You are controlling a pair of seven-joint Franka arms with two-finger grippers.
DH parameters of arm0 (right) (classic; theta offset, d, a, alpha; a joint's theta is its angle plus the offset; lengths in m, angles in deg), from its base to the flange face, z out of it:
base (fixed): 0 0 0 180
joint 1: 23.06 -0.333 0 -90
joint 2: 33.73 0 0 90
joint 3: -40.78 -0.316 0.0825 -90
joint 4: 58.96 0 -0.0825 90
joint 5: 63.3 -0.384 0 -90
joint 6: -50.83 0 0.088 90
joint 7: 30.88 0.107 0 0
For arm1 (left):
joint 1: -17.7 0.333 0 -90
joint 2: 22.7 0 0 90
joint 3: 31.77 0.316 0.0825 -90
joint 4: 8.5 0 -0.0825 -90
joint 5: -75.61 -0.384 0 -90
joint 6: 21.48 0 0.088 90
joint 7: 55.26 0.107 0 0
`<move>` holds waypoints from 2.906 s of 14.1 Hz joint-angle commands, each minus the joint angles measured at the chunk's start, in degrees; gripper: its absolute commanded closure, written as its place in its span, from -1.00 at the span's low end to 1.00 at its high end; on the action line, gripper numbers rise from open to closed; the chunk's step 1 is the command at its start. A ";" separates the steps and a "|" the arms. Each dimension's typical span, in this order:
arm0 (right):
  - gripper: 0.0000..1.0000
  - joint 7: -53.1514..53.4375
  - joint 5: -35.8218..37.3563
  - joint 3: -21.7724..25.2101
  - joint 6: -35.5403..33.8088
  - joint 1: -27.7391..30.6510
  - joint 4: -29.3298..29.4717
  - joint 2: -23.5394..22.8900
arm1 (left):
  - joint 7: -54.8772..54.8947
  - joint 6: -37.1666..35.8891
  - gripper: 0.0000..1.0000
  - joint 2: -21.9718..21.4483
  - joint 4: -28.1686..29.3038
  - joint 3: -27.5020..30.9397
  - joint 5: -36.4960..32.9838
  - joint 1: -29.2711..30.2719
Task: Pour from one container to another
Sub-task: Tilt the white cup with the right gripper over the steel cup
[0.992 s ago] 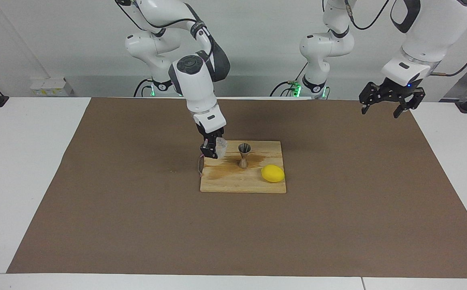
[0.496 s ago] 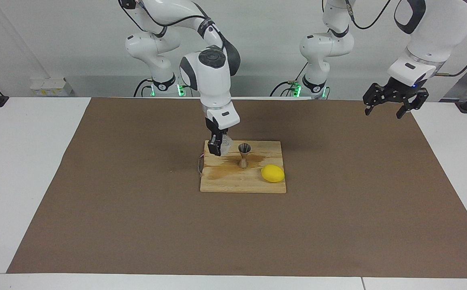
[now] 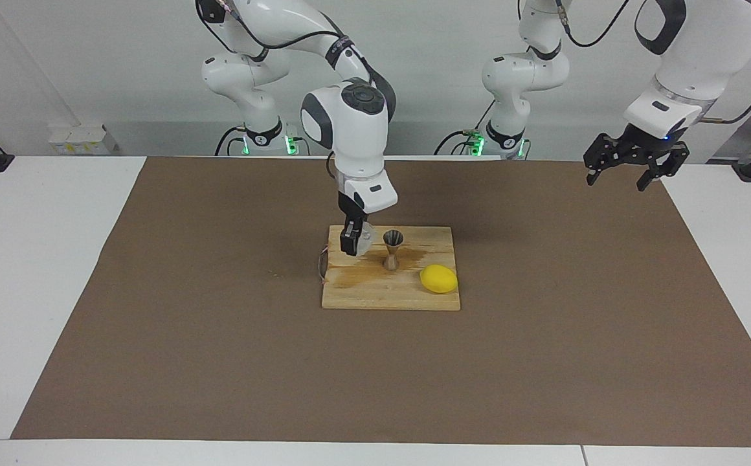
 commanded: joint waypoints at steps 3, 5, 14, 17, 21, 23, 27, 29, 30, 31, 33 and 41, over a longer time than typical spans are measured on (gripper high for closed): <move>1.00 3.17 6.62 0.02 -4.06 -3.20 5.00 -3.87 | 0.37 0.96 -1.00 -1.05 1.41 -0.12 0.89 0.31; 1.00 3.17 9.69 0.02 -4.33 -3.63 4.91 -3.69 | 0.19 0.69 -1.00 -0.97 1.24 -0.21 0.88 0.31; 1.00 2.64 19.44 0.02 -11.36 -8.82 8.42 -6.42 | -1.39 0.95 -1.00 -0.88 1.15 -0.38 0.89 0.31; 1.00 2.82 19.89 0.02 -12.07 -9.52 8.43 -6.59 | -1.56 1.13 -1.00 -0.79 1.15 -0.38 0.97 0.31; 1.00 2.99 22.61 -0.07 -11.98 -10.66 8.43 -6.86 | -1.56 1.13 -1.00 -0.70 1.15 -0.38 1.41 0.31; 1.00 3.08 23.32 0.02 -11.89 -10.93 8.34 -6.86 | -1.56 1.13 -1.00 -0.70 1.15 -0.38 1.41 0.22; 1.00 3.69 25.69 -0.07 -11.28 -11.90 7.46 -6.77 | -1.57 1.13 -1.00 -0.70 1.15 -0.38 1.68 0.31; 1.00 3.79 27.18 -0.07 -11.19 -11.99 7.37 -6.68 | -1.65 1.22 -1.00 -0.61 1.15 -0.38 1.76 0.31; 1.00 4.13 27.36 -0.07 -11.19 -11.99 7.20 -6.68 | -1.65 1.22 -1.00 -0.61 1.15 -0.38 2.11 0.31; 1.00 4.31 27.45 -0.07 -11.19 -11.99 6.94 -6.68 | -1.65 1.22 -1.00 -0.61 1.15 -0.30 2.38 0.31; 1.00 4.66 28.32 0.01 -11.10 -12.42 6.49 -6.68 | -1.48 1.39 -1.00 -0.61 1.15 -0.29 2.38 0.31; 1.00 6.95 33.33 -0.07 -10.31 -12.87 3.60 -5.72 | -0.95 2.62 -1.00 -0.79 1.15 -0.29 1.76 0.22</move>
